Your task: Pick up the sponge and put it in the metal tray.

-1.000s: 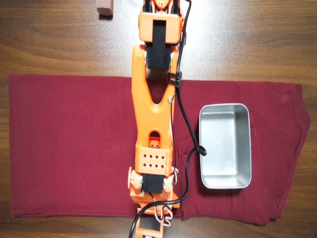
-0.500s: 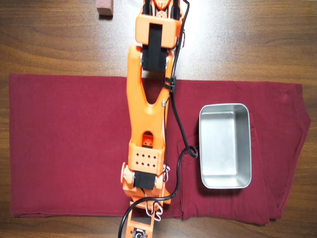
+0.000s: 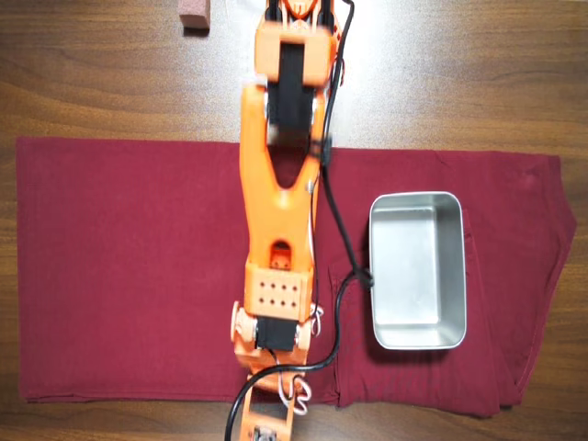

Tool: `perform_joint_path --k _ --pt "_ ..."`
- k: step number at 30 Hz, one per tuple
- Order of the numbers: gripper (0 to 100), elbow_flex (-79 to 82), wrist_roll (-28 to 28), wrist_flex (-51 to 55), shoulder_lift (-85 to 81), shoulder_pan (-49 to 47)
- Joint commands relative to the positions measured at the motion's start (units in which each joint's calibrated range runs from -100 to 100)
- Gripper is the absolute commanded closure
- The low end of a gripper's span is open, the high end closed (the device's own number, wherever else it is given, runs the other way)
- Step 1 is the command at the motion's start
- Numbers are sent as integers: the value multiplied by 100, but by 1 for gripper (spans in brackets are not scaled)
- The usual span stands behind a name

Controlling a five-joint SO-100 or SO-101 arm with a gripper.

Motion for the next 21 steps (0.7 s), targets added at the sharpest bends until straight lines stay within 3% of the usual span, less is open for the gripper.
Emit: perform_joint_path --k 1,7,9,13,18,21 --pt "100 -91 83 829 -1633 -536" --pt "100 18 -220 2931 -2929 -2753" --pt "100 528 -347 3079 -3329 -3511" --pt "100 1502 -567 2913 -3595 -4490" --pt "100 2349 -586 1742 -3089 -4634" --pt "91 2349 -611 1087 -2778 -4567"
